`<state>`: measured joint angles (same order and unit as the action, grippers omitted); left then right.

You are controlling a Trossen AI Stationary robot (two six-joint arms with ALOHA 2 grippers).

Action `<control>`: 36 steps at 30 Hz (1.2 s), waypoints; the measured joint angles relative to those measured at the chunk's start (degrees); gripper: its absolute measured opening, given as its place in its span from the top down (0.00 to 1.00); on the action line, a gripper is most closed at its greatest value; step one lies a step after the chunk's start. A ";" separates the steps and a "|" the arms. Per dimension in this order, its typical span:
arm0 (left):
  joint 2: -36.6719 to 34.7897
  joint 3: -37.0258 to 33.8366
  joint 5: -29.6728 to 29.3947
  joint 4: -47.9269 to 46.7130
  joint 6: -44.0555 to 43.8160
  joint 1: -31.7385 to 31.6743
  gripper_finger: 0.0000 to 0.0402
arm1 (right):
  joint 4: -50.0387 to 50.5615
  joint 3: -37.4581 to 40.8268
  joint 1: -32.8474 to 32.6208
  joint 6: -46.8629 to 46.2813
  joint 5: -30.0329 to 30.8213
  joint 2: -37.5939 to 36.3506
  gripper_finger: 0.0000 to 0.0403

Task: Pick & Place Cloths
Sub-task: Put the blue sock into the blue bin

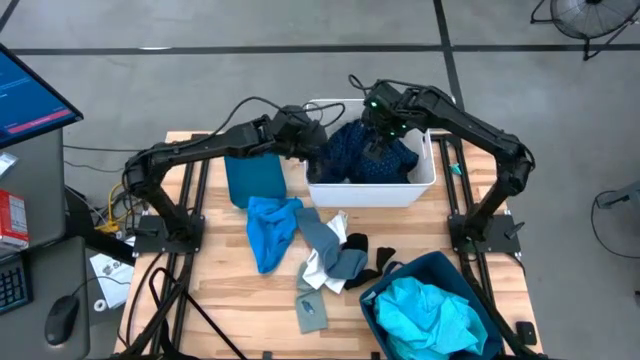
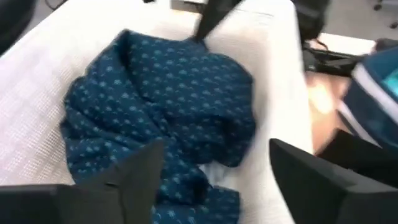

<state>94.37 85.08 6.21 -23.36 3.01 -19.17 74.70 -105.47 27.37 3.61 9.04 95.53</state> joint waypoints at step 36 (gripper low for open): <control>-9.87 -35.23 -8.97 31.89 3.36 25.23 0.25 | 0.13 0.06 -27.81 -20.79 0.28 -15.85 0.25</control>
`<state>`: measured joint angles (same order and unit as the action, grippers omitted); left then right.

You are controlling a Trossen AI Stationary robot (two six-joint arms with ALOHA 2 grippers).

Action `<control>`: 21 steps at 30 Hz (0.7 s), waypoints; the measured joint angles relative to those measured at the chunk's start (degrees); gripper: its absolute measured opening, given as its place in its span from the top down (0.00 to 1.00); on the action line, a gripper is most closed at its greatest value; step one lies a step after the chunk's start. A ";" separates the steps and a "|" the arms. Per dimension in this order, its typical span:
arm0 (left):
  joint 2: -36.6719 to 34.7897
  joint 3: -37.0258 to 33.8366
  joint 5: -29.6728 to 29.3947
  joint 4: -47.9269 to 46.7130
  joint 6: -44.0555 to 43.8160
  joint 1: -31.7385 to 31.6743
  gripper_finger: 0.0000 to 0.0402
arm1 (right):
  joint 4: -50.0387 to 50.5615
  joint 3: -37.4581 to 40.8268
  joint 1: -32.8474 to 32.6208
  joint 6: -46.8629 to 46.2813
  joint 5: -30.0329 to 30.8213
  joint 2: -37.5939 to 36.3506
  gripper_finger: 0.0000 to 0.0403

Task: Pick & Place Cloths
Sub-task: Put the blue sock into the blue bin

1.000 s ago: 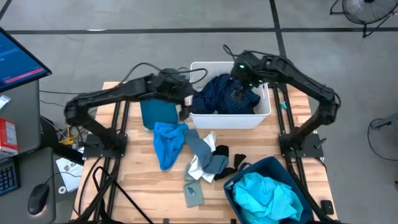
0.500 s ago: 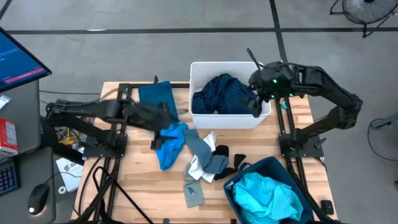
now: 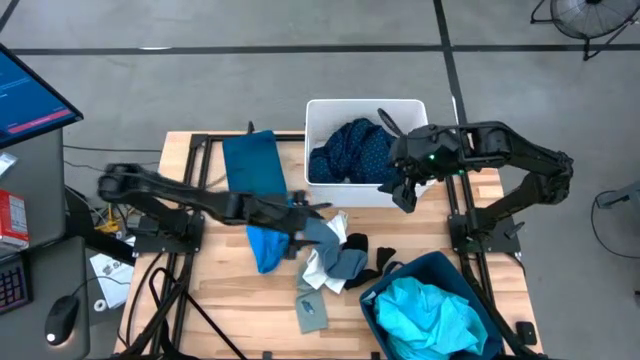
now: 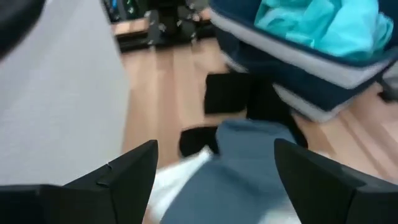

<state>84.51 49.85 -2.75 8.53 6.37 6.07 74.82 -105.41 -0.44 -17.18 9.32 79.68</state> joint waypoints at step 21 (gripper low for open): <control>16.57 0.04 -1.89 12.94 -7.68 3.71 0.32 | 1.64 -0.02 -0.36 0.16 -0.24 1.24 0.25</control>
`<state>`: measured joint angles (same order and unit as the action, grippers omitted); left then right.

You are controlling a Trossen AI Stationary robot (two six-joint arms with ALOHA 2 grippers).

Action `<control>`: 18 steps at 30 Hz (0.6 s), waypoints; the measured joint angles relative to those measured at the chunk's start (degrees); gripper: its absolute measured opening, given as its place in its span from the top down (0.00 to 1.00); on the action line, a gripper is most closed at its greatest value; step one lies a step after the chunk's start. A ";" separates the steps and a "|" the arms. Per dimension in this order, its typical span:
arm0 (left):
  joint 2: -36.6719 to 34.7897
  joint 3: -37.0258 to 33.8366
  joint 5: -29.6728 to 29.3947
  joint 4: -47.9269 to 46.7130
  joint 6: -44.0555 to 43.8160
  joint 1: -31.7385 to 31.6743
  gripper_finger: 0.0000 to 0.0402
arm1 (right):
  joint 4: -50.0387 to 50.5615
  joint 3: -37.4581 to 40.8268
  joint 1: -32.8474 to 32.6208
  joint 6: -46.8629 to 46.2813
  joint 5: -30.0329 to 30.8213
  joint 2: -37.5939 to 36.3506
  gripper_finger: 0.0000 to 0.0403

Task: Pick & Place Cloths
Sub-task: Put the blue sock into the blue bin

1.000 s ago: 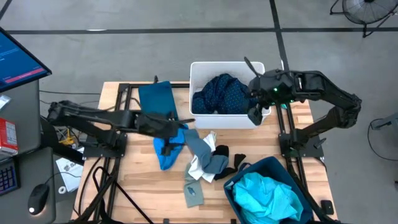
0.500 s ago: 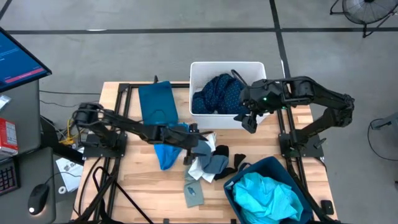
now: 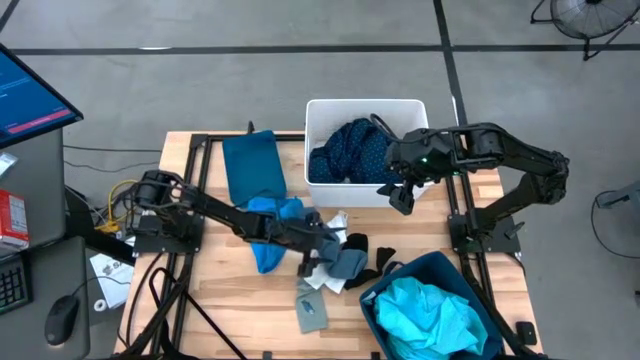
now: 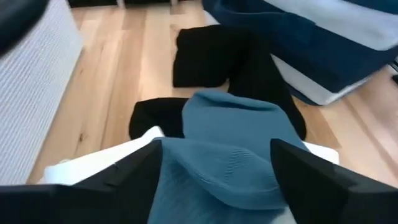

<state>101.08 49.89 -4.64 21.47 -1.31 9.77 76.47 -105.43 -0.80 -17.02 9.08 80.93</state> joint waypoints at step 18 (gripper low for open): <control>-2.26 0.15 -1.45 -1.84 -2.00 -0.47 1.00 | -0.15 0.00 -2.23 -0.17 -0.06 -0.02 0.25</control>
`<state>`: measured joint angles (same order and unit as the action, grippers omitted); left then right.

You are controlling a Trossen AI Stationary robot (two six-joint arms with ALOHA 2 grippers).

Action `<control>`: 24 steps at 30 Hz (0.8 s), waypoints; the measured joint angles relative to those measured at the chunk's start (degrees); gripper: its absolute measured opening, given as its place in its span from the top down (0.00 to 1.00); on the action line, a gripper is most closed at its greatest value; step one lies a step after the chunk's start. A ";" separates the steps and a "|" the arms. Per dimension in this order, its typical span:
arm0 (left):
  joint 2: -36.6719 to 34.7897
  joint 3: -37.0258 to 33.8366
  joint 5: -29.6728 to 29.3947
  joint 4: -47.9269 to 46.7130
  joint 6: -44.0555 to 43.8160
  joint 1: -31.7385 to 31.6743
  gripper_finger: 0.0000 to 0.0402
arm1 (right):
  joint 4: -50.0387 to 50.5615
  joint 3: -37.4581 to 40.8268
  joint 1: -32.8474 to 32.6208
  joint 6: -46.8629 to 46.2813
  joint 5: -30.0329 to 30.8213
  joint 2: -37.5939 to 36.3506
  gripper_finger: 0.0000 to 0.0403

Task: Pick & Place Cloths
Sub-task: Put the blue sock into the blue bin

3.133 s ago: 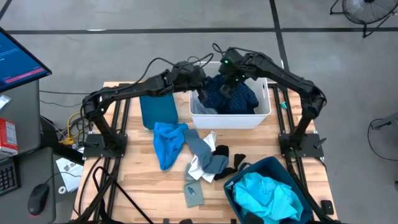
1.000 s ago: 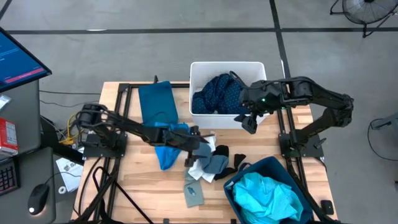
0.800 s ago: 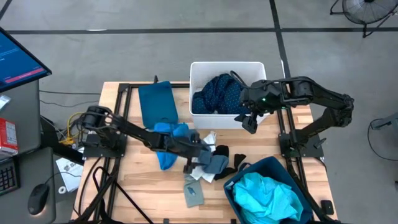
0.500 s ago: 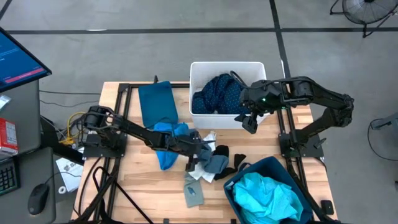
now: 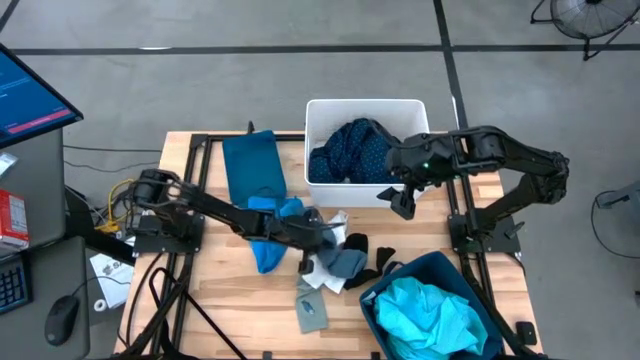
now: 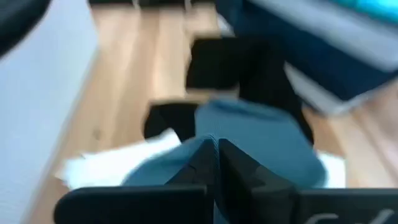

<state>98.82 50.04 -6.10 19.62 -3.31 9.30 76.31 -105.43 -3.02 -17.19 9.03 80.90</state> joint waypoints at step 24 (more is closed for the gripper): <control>-50.68 0.28 -24.69 -7.79 21.49 -8.97 1.00 | -2.21 0.00 -1.79 -0.90 0.01 0.00 0.25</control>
<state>48.15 50.33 -30.78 11.83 18.18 0.33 74.11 -105.43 -4.82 -18.09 9.04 80.90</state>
